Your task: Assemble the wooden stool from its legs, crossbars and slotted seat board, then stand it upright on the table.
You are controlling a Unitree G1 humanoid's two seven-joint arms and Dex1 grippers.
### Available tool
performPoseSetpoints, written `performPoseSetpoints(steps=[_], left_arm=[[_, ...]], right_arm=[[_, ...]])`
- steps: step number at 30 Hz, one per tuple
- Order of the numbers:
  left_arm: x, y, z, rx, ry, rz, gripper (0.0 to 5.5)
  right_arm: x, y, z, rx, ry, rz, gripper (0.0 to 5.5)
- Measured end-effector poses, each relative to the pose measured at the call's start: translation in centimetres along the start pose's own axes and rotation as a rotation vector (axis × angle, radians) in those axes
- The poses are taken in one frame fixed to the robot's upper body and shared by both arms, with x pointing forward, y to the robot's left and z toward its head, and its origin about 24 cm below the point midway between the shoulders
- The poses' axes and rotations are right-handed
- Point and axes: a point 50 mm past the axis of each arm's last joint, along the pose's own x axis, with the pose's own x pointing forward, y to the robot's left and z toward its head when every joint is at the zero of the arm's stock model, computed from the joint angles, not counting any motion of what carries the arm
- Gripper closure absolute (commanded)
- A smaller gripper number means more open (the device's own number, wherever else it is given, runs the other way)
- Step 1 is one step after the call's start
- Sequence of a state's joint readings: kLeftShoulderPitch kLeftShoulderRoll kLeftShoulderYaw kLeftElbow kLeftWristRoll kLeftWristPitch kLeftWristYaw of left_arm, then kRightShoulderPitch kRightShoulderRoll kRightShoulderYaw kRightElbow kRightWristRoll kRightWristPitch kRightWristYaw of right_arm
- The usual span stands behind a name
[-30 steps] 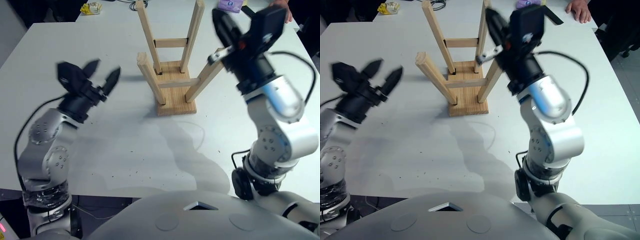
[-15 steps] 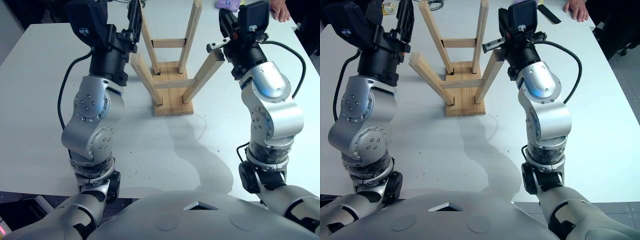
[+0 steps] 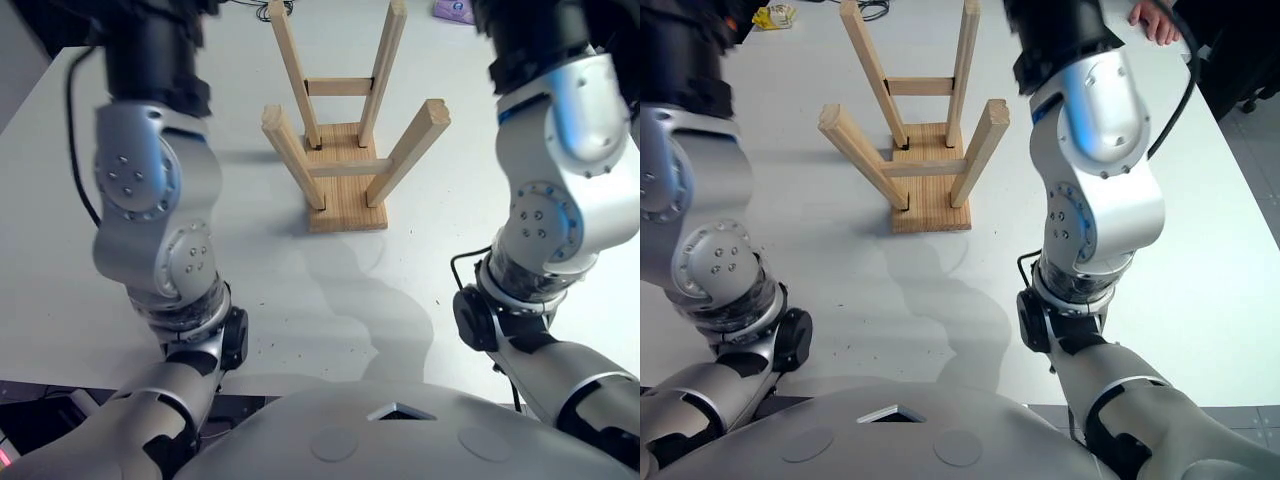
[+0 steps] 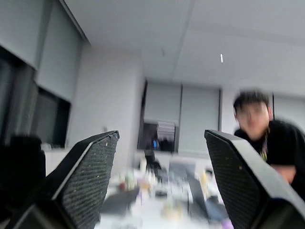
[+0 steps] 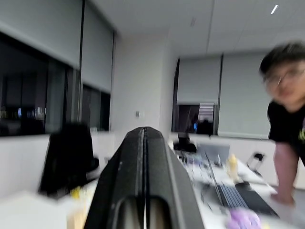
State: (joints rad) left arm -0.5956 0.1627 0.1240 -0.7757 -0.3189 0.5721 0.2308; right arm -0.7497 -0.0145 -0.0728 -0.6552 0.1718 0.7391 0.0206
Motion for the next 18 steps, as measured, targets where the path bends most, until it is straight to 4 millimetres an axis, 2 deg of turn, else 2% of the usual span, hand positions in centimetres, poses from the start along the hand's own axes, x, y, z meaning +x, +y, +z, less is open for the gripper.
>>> performPoseSetpoints(steps=[2,4,7,8,11,18], left_arm=[[0.1,-0.2,0.1,-0.001,0.000,-0.014,2.16],[-0.3,-0.5,-0.8,-0.012,0.070,-0.028,2.16],[-3.1,-0.8,-6.1,-0.032,0.436,-0.029,2.16],[-4.5,-0.8,-7.8,-0.061,0.550,-0.017,2.16],[-5.8,-1.2,-8.2,-0.126,0.590,-0.003,2.16],[-6.0,-1.4,-8.4,-0.148,0.596,-0.012,2.16]], right_arm=[[0.1,-0.1,0.3,0.014,-0.015,-0.007,5.50],[-0.3,-0.2,-0.9,-0.002,0.064,-0.006,5.50],[-2.8,0.6,-7.1,-0.086,0.458,0.062,5.50],[-3.9,1.0,-8.3,-0.095,0.539,0.091,5.50],[-4.9,1.8,-8.3,-0.094,0.558,0.124,5.50],[-4.7,1.6,-8.4,-0.029,0.584,0.083,5.50]])
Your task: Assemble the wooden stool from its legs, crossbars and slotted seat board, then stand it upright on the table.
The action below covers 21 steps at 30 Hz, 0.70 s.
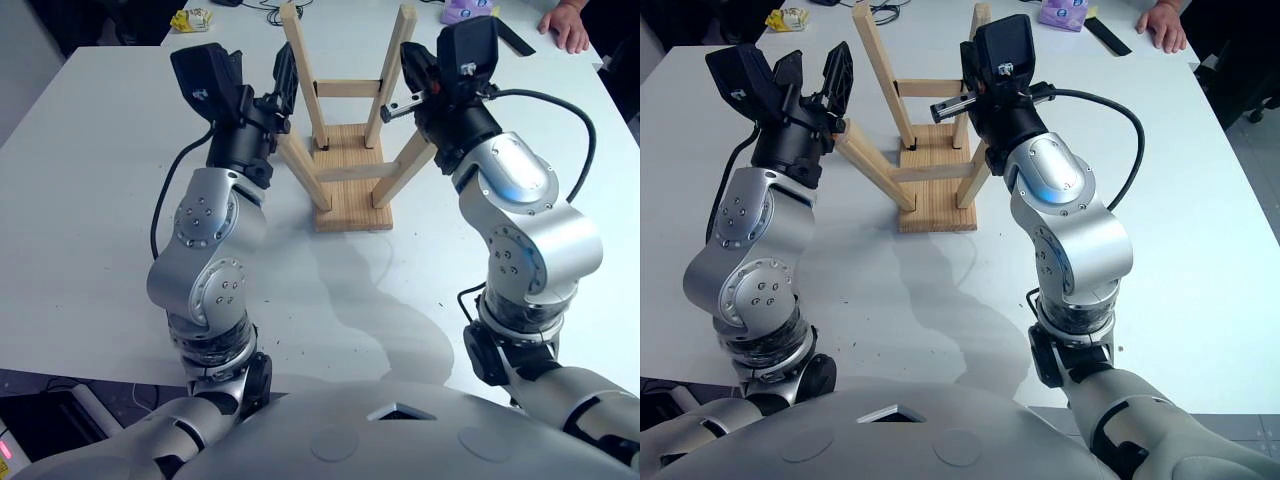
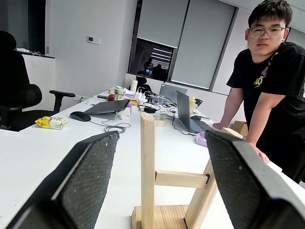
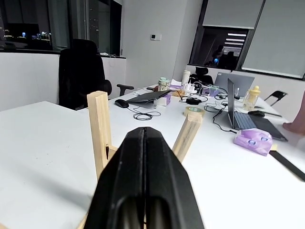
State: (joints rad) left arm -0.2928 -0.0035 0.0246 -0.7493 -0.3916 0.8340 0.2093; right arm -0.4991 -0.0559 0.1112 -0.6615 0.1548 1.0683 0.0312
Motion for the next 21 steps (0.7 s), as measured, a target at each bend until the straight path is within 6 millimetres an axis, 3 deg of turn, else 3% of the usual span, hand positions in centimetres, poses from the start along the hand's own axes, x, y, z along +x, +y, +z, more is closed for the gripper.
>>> performPoseSetpoints(steps=[7,9,12,15,18,20,21], left_arm=[[2.1,1.2,1.1,-0.045,-0.061,0.008,2.16],[2.5,1.8,2.9,-0.088,-0.150,0.018,2.16],[2.0,3.0,8.5,-0.149,-0.423,-0.003,2.16],[1.5,5.4,10.7,-0.174,-0.511,0.033,2.16],[1.0,9.4,9.9,-0.124,-0.456,0.195,2.16],[0.6,11.1,8.5,-0.080,-0.386,0.275,2.16],[0.1,12.7,6.5,-0.029,-0.299,0.352,2.16]], right_arm=[[0.9,-0.2,1.0,0.138,-0.080,-0.001,5.50],[0.9,-0.9,2.2,0.181,-0.147,0.002,5.50],[0.5,-3.6,5.6,0.232,-0.324,-0.020,5.50],[0.6,-6.5,6.3,0.252,-0.364,-0.059,5.50],[0.6,-9.6,5.7,0.201,-0.337,-0.158,5.50],[0.7,-10.9,5.0,0.142,-0.294,-0.221,5.50],[1.1,-12.2,3.4,0.053,-0.213,-0.280,5.50]])
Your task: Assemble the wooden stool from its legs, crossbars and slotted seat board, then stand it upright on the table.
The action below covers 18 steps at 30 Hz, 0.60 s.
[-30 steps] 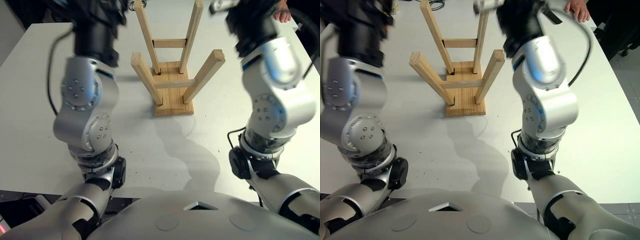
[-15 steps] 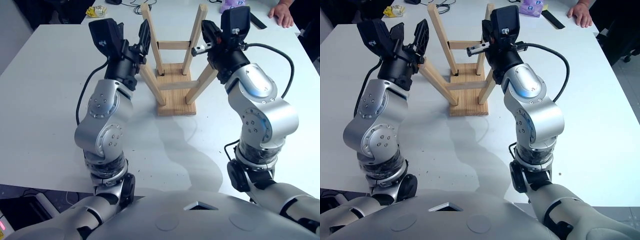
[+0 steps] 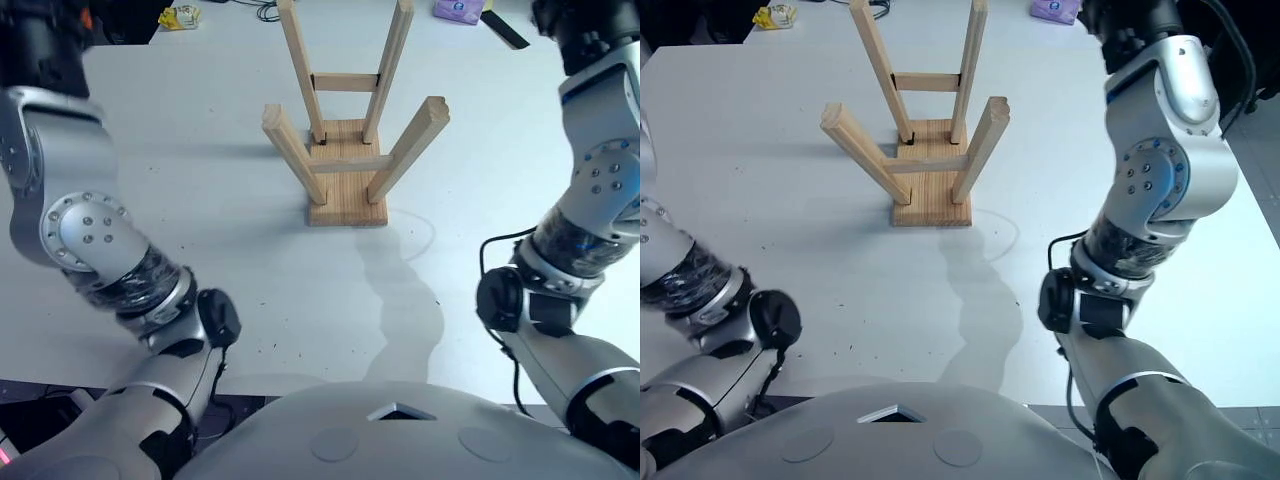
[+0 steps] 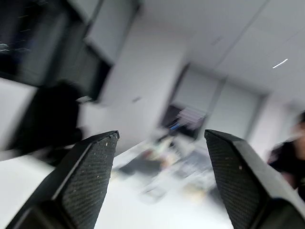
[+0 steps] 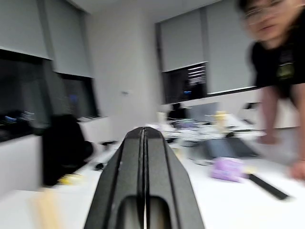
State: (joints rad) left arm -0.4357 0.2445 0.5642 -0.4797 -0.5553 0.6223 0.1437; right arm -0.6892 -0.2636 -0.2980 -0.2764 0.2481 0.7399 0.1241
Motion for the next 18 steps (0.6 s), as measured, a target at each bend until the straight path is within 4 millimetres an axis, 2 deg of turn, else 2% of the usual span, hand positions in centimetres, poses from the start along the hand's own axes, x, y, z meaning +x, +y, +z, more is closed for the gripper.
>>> performPoseSetpoints(steps=[2,3,4,6,9,12,16,18], left_arm=[[-1.3,2.9,-3.5,0.091,0.150,0.095,2.16],[-2.2,4.2,-5.5,0.155,0.237,0.138,2.16],[-3.0,4.9,-6.9,0.199,0.303,0.152,2.16],[-4.4,5.4,-9.6,0.282,0.429,0.149,2.16],[-7.0,5.0,-12.8,0.328,0.598,0.066,2.16],[-9.5,3.9,-15.1,0.344,0.734,-0.040,2.16],[-11.9,1.1,-17.4,0.389,0.847,-0.285,2.16],[-12.3,0.4,-17.9,0.414,0.855,-0.375,2.16]], right_arm=[[-0.1,-1.9,-4.0,-0.160,0.161,-0.067,5.50],[-0.6,-2.6,-6.8,-0.242,0.279,-0.063,5.50],[-1.3,-2.8,-9.0,-0.299,0.367,-0.034,5.50],[-3.0,-2.3,-12.6,-0.378,0.509,0.075,5.50],[-5.8,-1.0,-16.0,-0.486,0.639,0.291,5.50],[-8.3,-0.7,-17.5,-0.554,0.722,0.442,5.50],[-10.0,1.0,-17.7,-0.563,0.732,0.607,5.50],[-10.4,1.9,-17.4,-0.559,0.720,0.663,5.50]])
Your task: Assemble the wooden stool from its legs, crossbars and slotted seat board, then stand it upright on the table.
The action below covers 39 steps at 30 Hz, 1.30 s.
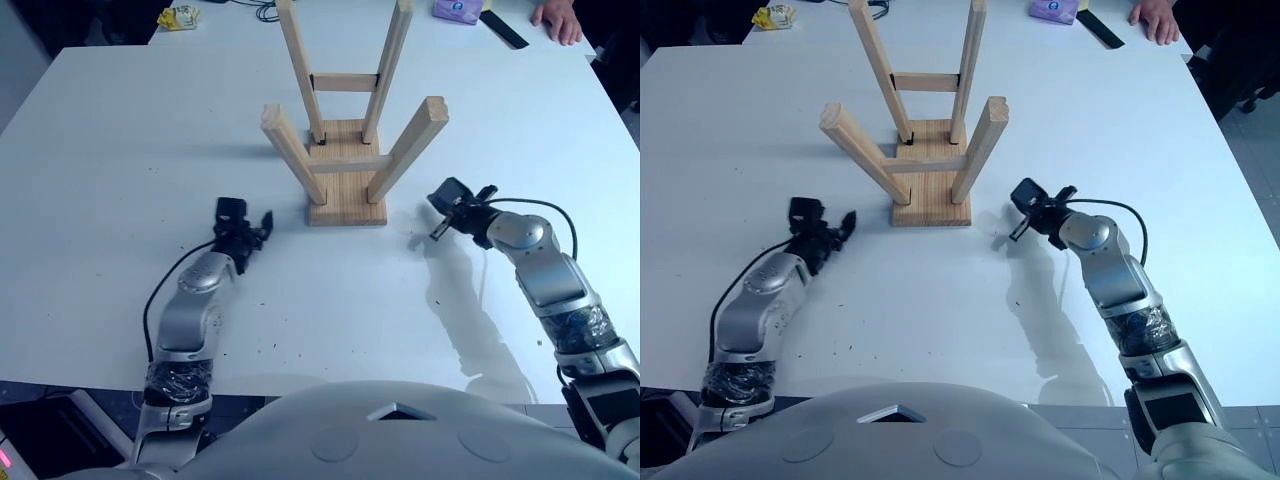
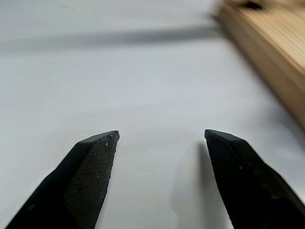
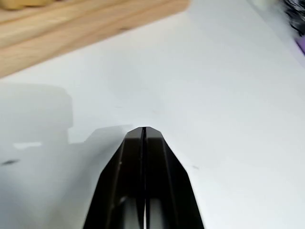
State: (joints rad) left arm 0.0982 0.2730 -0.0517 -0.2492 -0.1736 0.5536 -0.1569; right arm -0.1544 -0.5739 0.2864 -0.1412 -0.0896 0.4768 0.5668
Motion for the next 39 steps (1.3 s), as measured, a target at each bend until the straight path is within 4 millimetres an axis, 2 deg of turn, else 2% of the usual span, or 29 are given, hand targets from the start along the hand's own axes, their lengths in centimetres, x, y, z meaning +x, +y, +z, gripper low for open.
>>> performPoseSetpoints(steps=[4,10,16,27,33,36,39], left_arm=[[1.1,-1.2,0.4,0.077,-0.022,-0.087,2.16],[2.7,-1.3,0.8,0.128,-0.036,-0.101,2.16],[3.0,-1.9,1.0,0.138,-0.035,-0.124,2.16],[0.5,-3.0,0.6,0.154,-0.002,-0.162,2.16],[-3.0,-4.0,-0.5,0.120,0.048,-0.226,2.16],[-4.3,-4.3,-0.8,0.110,0.073,-0.266,2.16],[-4.6,-3.8,-0.8,0.126,0.087,-0.287,2.16]], right_arm=[[0.7,1.8,0.9,-0.029,-0.027,0.058,5.50],[2.4,3.6,1.4,0.004,-0.043,0.041,5.50],[2.7,4.6,1.9,0.038,-0.064,0.038,5.50],[1.4,5.4,1.6,0.044,-0.064,0.075,5.50],[-0.7,5.9,1.1,0.061,-0.041,0.128,5.50],[-1.2,5.8,1.5,0.075,-0.048,0.118,5.50],[-1.8,5.7,2.5,0.090,-0.092,0.122,5.50]])
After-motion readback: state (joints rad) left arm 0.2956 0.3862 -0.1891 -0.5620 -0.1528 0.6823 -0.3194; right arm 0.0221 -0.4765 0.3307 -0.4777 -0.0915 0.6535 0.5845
